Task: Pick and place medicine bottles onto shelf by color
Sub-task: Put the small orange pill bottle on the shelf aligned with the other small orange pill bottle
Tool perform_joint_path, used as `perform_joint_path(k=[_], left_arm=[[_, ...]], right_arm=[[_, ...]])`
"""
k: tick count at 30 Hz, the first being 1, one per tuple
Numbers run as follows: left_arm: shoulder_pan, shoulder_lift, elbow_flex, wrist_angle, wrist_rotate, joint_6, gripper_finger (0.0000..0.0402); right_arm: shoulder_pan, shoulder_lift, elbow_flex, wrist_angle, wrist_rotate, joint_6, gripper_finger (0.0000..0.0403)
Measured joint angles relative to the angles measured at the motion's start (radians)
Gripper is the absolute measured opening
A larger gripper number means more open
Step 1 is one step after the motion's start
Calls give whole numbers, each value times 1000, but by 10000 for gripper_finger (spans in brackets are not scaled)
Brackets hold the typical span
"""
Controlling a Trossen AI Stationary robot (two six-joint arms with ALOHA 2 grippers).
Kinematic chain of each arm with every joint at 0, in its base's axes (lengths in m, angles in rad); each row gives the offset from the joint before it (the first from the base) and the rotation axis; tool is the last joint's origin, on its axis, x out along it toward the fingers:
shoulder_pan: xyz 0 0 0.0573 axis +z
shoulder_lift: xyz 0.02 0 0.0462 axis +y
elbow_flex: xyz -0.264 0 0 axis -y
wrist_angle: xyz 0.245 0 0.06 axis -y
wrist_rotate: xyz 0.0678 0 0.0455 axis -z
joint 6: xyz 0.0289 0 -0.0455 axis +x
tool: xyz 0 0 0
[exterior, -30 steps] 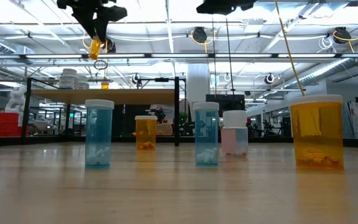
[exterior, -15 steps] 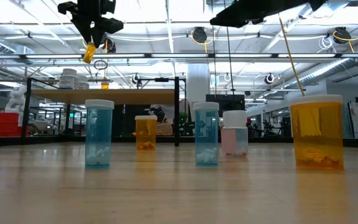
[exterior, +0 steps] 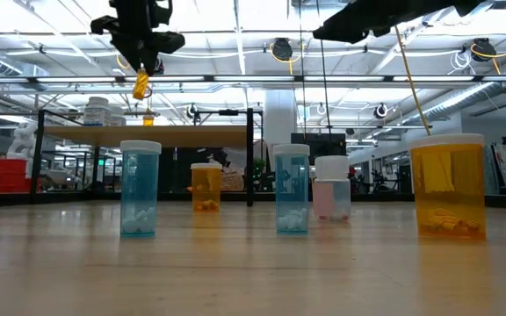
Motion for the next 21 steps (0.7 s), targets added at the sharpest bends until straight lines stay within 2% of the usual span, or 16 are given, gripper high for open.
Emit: perform_joint_path(k=[5, 12, 17, 21], left_arm=[[59, -83, -79, 134, 30, 53, 136], [206, -164, -246, 332, 175, 146, 136], [284, -161, -339, 446, 274, 204, 136], [304, -161, -372, 512, 281, 227, 136]], right_arm=[[1, -18, -23, 2, -2, 12, 258], [1, -35, -28, 9, -4, 23, 258], [1, -37, -28, 9, -4, 23, 258], [1, -37, -28, 11, -4, 22, 258]])
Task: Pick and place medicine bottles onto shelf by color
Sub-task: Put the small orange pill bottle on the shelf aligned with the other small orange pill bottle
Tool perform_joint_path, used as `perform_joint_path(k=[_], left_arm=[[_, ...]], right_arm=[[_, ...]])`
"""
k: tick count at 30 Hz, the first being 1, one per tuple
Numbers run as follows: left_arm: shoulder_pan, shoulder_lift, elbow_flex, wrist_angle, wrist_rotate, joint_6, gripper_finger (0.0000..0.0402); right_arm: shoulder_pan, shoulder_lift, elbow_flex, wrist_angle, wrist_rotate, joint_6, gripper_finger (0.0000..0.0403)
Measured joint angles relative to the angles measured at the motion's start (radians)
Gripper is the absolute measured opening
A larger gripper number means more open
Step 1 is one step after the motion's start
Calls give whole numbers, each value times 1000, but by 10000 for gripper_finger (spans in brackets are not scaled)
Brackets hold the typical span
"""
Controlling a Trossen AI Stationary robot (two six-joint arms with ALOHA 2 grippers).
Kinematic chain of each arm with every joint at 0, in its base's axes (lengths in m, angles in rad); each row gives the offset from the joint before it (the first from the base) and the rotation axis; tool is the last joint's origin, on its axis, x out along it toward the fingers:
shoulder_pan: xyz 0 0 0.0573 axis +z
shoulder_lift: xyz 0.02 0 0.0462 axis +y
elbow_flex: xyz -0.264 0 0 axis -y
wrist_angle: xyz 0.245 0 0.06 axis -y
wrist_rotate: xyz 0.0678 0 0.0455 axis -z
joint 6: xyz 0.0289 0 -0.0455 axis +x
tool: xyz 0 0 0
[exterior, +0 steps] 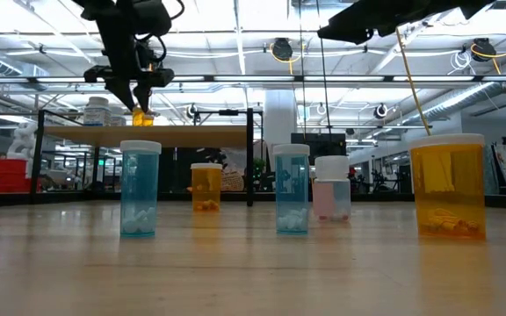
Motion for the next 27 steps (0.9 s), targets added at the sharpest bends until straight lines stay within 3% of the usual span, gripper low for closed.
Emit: perform_joint_path(k=[27], left_arm=[[9, -15, -2, -13, 18, -21, 136]], right_arm=[[0, 0, 1, 0, 0, -3, 258]])
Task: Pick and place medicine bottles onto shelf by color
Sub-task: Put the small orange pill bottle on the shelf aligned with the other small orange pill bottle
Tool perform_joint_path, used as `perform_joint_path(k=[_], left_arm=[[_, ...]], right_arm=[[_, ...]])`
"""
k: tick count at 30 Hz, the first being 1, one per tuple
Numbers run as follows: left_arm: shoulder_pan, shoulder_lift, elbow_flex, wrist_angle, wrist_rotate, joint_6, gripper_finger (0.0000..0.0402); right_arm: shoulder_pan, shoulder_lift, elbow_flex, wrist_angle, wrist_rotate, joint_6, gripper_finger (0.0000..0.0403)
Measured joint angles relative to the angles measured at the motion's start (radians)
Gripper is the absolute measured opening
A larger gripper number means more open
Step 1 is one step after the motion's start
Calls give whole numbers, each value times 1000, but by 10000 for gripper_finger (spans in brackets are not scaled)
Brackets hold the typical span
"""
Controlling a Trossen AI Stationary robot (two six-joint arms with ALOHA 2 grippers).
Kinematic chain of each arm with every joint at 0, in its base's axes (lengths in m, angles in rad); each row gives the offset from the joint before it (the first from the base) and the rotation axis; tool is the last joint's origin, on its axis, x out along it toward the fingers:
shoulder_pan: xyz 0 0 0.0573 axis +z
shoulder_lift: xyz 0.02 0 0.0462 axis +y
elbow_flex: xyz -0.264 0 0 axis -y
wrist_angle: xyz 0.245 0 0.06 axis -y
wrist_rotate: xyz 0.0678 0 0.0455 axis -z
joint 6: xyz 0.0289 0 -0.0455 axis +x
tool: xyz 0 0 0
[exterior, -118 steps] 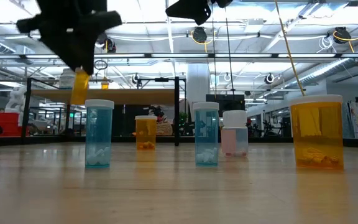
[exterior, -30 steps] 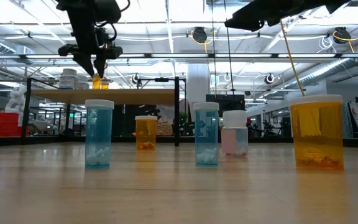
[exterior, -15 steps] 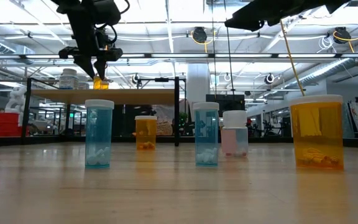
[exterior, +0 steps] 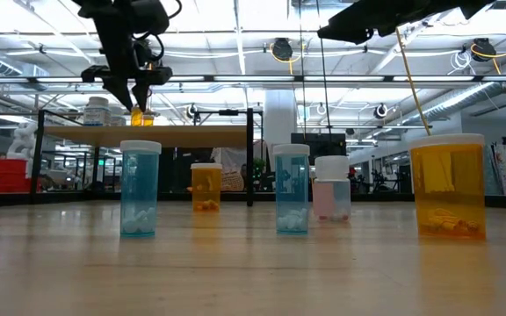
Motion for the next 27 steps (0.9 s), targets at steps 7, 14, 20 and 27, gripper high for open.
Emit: perform_joint_path(k=[7, 14, 20, 27], left_arm=[[0, -36, 0, 3, -2, 0, 139], [1, -41, 0, 4, -4, 4, 179], [1, -28, 0, 9, -8, 21, 195], [-35, -28, 0, 31, 5, 125, 180]], right_arm=[[0, 0, 0, 0, 0, 0, 258], [0, 0, 0, 0, 0, 0, 258], [0, 0, 0, 0, 0, 3, 258], [0, 0, 0, 0, 0, 3, 258]])
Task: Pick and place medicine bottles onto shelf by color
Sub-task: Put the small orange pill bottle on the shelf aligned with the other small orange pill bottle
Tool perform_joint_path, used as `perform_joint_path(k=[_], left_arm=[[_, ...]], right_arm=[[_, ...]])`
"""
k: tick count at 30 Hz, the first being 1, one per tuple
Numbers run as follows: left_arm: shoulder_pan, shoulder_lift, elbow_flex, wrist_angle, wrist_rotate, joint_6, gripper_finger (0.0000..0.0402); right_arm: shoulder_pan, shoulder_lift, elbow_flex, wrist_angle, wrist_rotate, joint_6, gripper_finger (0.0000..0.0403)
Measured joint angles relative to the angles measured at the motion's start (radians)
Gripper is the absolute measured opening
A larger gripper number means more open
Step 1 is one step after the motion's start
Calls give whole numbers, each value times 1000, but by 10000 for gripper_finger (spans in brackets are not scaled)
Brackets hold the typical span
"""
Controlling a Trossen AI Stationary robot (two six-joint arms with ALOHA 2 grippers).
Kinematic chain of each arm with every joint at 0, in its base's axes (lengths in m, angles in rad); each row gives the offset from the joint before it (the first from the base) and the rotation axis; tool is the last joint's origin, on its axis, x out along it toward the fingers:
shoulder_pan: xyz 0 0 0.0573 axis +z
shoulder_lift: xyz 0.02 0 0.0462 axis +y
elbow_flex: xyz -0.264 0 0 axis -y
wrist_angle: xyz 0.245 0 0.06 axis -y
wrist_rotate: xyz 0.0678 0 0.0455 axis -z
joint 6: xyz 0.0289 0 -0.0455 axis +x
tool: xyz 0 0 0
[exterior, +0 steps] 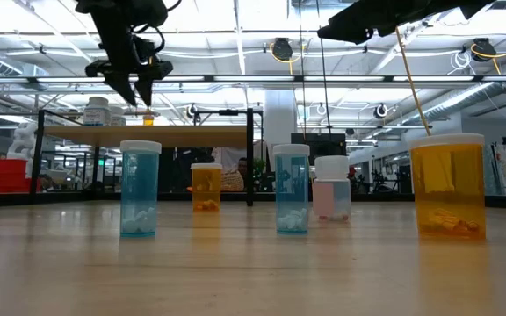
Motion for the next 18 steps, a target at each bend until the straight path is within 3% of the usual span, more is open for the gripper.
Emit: perform_joint_path(k=[4, 18], left_arm=[[-51, 0, 0, 15, 5, 78, 185], [-95, 1, 16, -55, 6, 54, 252]], right_arm=[[0, 0, 0, 0, 0, 0, 258], [0, 0, 0, 0, 1, 7, 258]])
